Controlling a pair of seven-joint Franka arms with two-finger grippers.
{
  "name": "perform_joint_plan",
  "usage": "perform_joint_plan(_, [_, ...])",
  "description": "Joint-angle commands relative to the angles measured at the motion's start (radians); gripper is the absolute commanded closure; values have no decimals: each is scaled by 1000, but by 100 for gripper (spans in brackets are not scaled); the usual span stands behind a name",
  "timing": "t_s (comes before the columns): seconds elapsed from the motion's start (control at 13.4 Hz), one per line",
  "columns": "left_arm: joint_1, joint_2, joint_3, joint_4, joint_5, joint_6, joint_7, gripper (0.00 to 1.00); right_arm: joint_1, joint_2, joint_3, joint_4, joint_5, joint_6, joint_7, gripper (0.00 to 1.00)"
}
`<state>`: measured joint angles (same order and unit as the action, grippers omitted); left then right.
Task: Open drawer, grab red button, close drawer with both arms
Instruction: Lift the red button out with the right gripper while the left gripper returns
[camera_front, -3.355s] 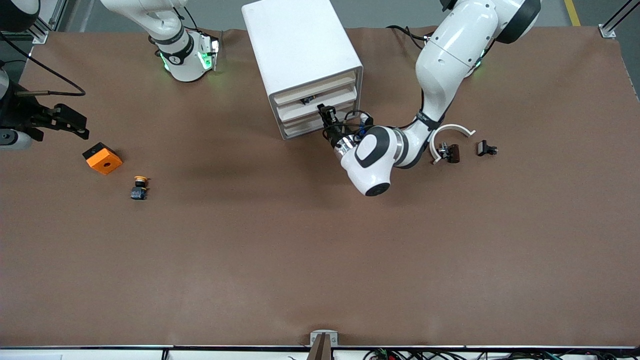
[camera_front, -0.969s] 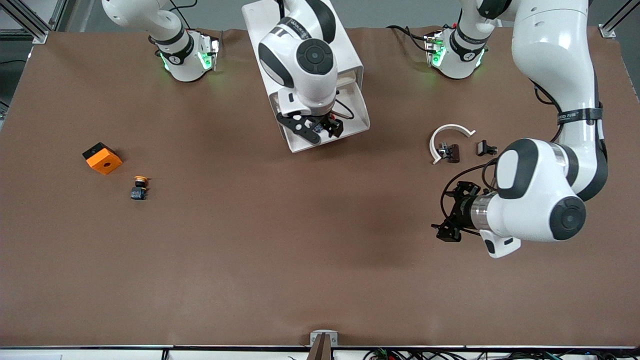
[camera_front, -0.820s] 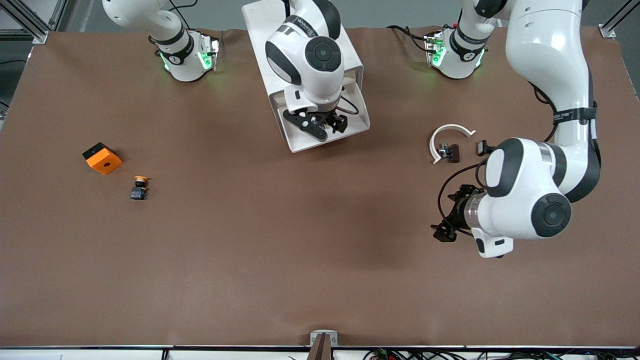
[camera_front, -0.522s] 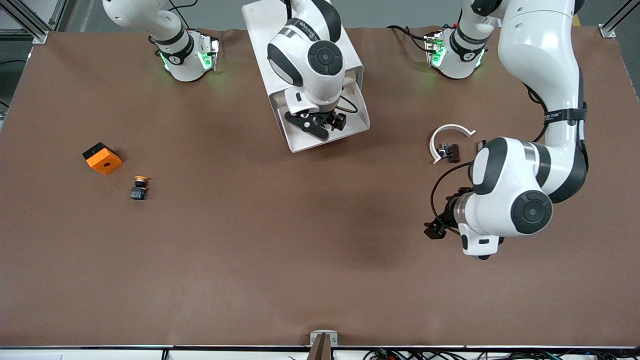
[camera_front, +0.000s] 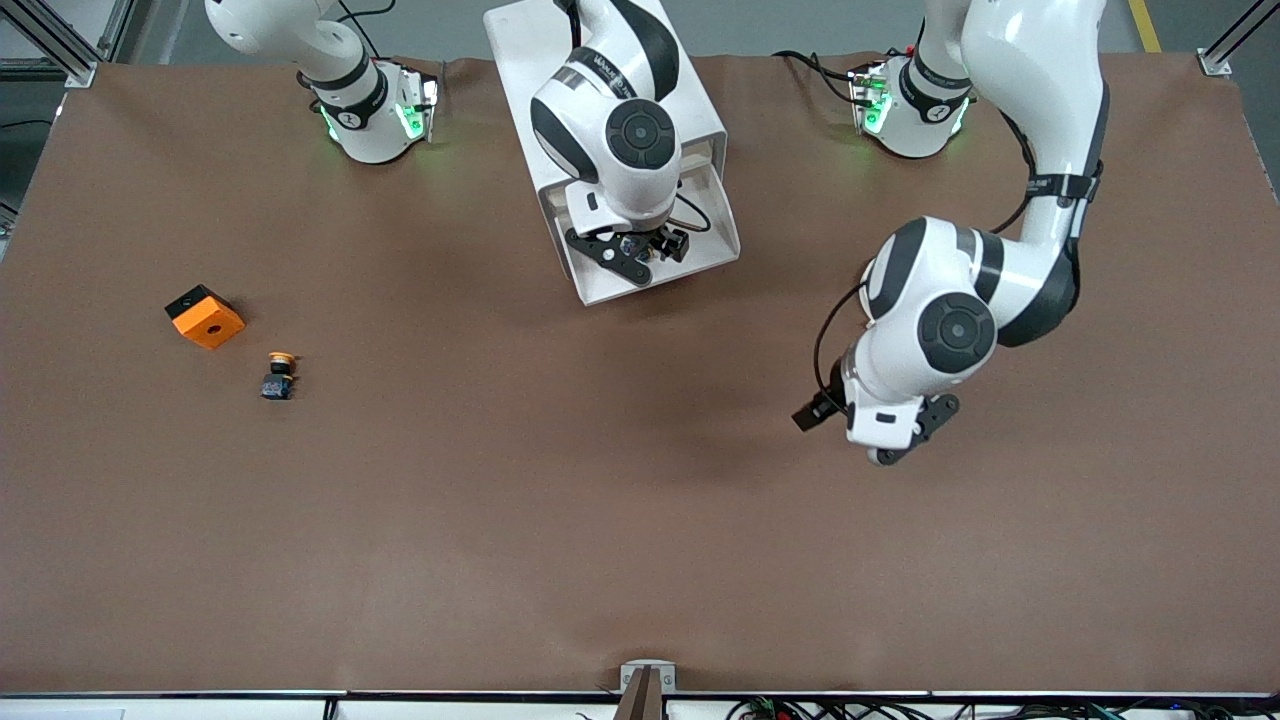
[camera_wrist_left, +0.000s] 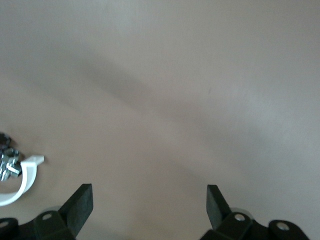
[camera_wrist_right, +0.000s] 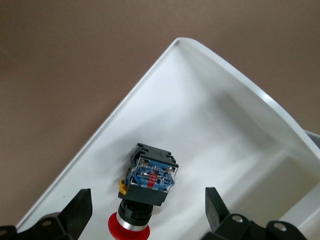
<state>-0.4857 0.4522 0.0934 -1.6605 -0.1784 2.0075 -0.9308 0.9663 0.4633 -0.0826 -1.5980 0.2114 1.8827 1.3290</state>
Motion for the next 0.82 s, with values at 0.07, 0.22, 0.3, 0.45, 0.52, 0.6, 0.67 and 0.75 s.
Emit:
perform_joint_plan(0.07, [2, -133, -69, -206, 22, 36, 32, 0, -5, 17, 1, -2, 22, 9, -10, 0])
perform_joint_plan(0.22, [2, -144, -115, -240, 22, 36, 37, 0, -6, 24, 1, 0, 22, 9, -11, 0])
perform_joint_plan(0.3, [2, -150, -142, -254, 22, 36, 30, 0, -5, 31, 1, 3, 22, 10, -11, 3])
perform_joint_plan(0.45, [2, -161, -173, -278, 22, 36, 29, 0, -6, 32, 1, 3, 22, 15, -22, 36])
perform_joint_plan(0.52, [4, -167, -193, -295, 22, 36, 27, 0, -6, 31, 1, 3, 22, 15, -22, 47])
perform_joint_plan(0.6, [3, -182, -195, -324, 22, 36, 27, 0, -6, 31, 1, 4, 22, 13, -24, 65])
perform_joint_plan(0.67, [2, -191, -196, -337, 22, 37, 27, 0, -5, 32, 1, 4, 22, 13, -25, 78])
perform_joint_plan(0.75, [1, -193, -201, -338, 22, 39, 27, 0, -5, 32, 1, 4, 22, 13, -25, 85])
